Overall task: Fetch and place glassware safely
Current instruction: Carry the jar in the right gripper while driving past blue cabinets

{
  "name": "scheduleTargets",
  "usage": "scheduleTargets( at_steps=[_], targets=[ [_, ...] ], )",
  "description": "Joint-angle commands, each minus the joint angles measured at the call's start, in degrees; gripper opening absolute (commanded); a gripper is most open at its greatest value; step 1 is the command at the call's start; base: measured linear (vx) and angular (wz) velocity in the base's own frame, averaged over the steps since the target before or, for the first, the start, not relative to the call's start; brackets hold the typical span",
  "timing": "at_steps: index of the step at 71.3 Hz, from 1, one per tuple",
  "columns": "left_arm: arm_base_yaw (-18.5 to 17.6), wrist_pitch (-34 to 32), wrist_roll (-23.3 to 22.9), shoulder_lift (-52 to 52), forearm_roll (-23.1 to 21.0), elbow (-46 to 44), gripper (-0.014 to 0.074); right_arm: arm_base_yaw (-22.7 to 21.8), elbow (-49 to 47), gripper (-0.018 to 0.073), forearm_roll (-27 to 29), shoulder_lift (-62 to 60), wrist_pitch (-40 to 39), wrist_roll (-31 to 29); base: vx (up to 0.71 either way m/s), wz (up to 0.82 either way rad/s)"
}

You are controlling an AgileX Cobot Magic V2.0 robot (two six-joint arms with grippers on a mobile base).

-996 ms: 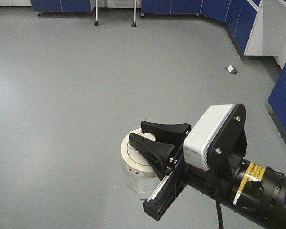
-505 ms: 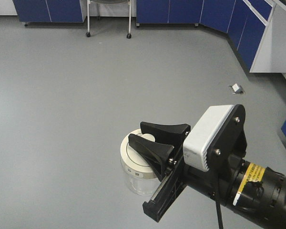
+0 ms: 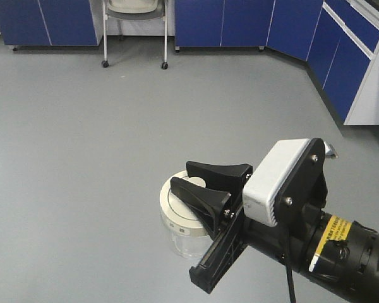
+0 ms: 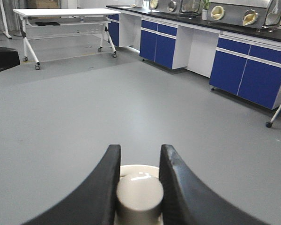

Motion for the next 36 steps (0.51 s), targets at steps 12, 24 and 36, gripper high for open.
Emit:
scheduleTargets(
  at_steps=[12, 24, 36],
  targets=[
    [-0.2, -4.1, -0.4, 0.3, -0.6, -1.7, -0.0007, -0.1, -1.8, -0.0003, -0.1, -1.4, -6.1, -0.2, 0.61, -0.06],
    [-0.2, -4.1, -0.4, 0.3, -0.6, -1.7, -0.0007, -0.1, -1.8, -0.0003, -0.1, -1.4, -6.1, -0.2, 0.60, -0.07],
    [-0.2, -4.1, -0.4, 0.3, -0.6, -1.7, -0.0007, -0.1, -1.8, -0.0003, -0.1, -1.4, -6.1, -0.2, 0.58, -0.02]
  ],
)
